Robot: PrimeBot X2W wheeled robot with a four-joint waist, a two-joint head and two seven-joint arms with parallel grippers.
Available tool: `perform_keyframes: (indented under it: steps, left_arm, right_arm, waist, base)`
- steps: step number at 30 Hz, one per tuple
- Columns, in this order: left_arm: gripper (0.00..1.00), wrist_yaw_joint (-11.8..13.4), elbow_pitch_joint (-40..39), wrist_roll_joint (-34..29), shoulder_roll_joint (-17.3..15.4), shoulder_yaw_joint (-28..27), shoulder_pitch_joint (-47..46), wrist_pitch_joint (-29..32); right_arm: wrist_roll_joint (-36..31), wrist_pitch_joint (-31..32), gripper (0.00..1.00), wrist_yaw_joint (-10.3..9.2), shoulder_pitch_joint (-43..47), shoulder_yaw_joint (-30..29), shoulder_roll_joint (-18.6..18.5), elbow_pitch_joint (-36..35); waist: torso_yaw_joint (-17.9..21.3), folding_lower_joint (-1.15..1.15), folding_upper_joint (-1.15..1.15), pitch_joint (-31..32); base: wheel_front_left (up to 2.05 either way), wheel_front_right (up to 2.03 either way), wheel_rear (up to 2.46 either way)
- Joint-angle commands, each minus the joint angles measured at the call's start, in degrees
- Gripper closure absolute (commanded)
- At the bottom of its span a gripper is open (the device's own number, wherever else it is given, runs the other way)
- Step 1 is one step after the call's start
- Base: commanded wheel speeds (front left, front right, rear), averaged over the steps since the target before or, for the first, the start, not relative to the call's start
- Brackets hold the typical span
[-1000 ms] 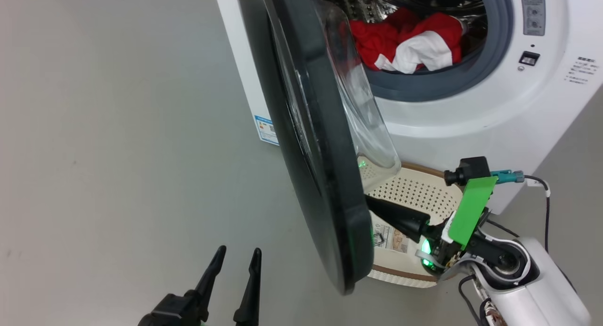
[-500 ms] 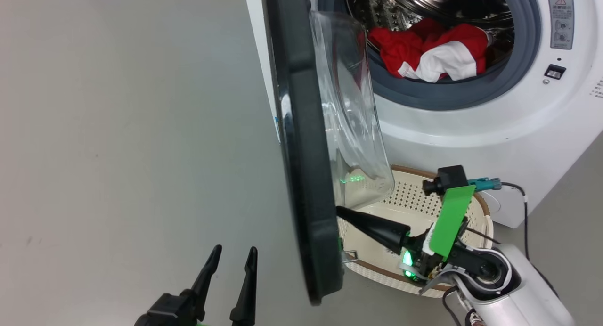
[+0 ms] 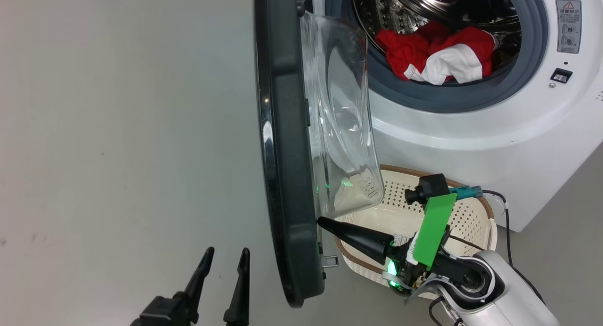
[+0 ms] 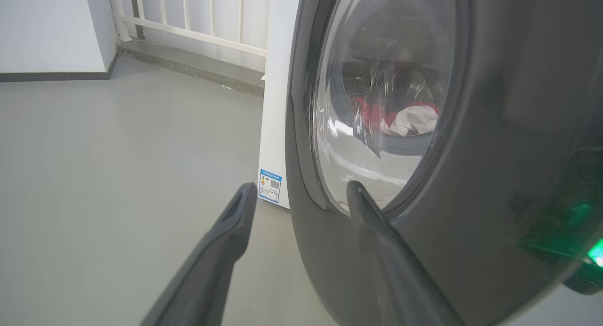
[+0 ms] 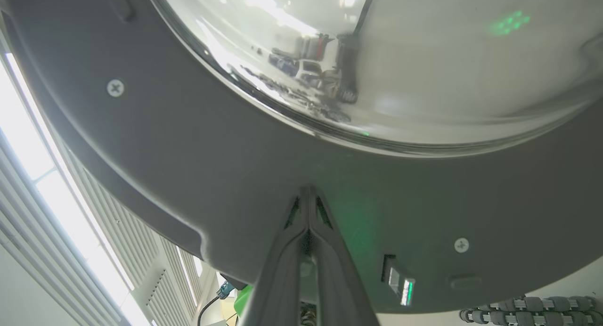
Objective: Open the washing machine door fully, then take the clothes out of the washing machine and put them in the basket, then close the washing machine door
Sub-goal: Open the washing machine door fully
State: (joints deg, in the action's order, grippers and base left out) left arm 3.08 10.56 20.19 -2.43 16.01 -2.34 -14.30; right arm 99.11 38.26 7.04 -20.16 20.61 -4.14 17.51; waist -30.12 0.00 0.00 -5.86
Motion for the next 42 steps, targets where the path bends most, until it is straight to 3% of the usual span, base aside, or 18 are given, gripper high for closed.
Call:
perform_keyframes:
  steps: [1,16,17,19,20,21,22,42]
  left_arm:
    - [0.0,0.5,-1.7,0.6,-0.4,-2.1,-0.7,-0.7]
    - [0.0,0.3,-1.6,0.1,-0.4,-3.5,-0.2,-0.7]
    - [0.0,0.2,-1.5,0.1,-0.4,-3.6,-0.2,-0.7]
    - [0.0,-0.1,-1.2,-0.1,-0.4,-4.1,-0.1,-0.7]
    - [0.0,-0.2,-1.1,-0.3,-0.4,-4.3,-0.1,-0.7]
    - [0.0,-0.3,-1.0,-0.4,-0.4,-4.5,0.0,-0.7]
    - [0.0,-0.5,-0.9,-0.5,-0.4,-4.7,0.0,-0.7]
    - [0.0,-2.3,1.2,-2.0,-0.4,-7.5,0.2,-0.7]
  right_arm:
    - [0.8,-0.3,1.0,0.45,-1.3,1.5,1.3,-1.8]
    - [-1.1,-3.2,0.98,0.45,-0.7,0.4,1.3,-0.7]
    - [-1.6,-3.4,0.76,0.45,-0.5,0.2,1.2,-0.6]
    - [-2.5,-3.7,0.53,0.45,0.1,-0.5,1.1,-0.4]
    - [-3.0,-4.1,0.25,0.45,0.4,-0.8,0.9,-0.2]
    - [-3.6,-4.4,0.04,0.45,0.7,-1.1,0.8,-0.1]
    - [-4.1,-4.7,0.0,0.45,1.1,-1.4,0.6,-0.1]
    - [-9.3,-12.9,0.0,0.45,10.5,-7.3,-3.5,2.5]
  waist:
    - [0.0,0.0,0.0,-0.1]
    - [1.4,0.0,0.0,0.6]
    - [1.6,0.0,0.0,0.7]
    - [2.0,0.0,0.0,1.0]
    - [2.3,0.0,0.0,1.1]
    - [2.5,0.0,0.0,1.2]
    - [2.7,0.0,0.0,1.3]
    - [6.3,0.0,0.0,2.5]
  base:
    - [0.0,0.0,0.0]
    - [0.0,0.0,0.0]
    - [0.0,0.0,0.0]
    - [0.0,0.0,0.0]
    - [0.0,0.0,0.0]
    - [0.0,0.0,0.0]
    - [0.0,0.0,0.0]
    - [0.0,0.0,0.0]
